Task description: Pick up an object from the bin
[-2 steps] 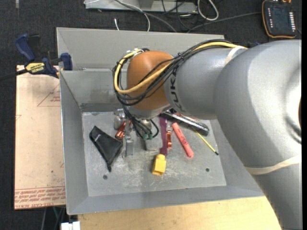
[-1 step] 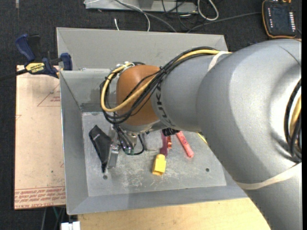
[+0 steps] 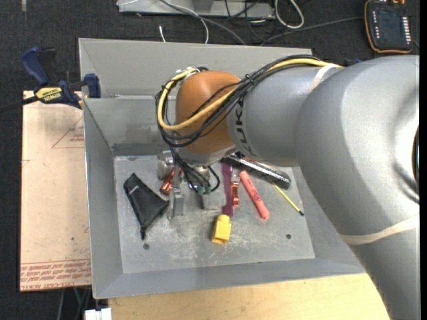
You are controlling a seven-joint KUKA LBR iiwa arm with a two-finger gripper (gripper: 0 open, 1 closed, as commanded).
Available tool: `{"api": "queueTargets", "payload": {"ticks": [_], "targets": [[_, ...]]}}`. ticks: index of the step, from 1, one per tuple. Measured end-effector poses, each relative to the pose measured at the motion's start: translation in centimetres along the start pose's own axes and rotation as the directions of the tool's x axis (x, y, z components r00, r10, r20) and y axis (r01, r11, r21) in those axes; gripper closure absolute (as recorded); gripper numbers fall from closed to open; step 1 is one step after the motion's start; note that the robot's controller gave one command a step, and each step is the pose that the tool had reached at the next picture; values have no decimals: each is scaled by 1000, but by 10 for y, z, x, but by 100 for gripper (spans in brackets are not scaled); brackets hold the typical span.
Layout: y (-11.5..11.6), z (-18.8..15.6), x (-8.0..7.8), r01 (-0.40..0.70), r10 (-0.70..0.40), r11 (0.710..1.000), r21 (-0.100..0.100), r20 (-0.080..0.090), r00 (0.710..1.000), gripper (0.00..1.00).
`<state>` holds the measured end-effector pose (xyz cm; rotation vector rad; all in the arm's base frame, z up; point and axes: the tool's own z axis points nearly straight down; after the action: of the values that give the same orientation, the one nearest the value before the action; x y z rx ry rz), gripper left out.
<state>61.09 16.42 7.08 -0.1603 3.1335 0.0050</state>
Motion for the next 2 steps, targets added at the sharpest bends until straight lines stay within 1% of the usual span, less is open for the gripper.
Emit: {"api": "queueTargets", "payload": {"ticks": [1, 2], "targets": [[32, 1, 31, -246, 247, 969, -9, 1, 969, 0], [1, -1, -1, -10, 10, 1000, -2, 6, 1000, 100]]}}
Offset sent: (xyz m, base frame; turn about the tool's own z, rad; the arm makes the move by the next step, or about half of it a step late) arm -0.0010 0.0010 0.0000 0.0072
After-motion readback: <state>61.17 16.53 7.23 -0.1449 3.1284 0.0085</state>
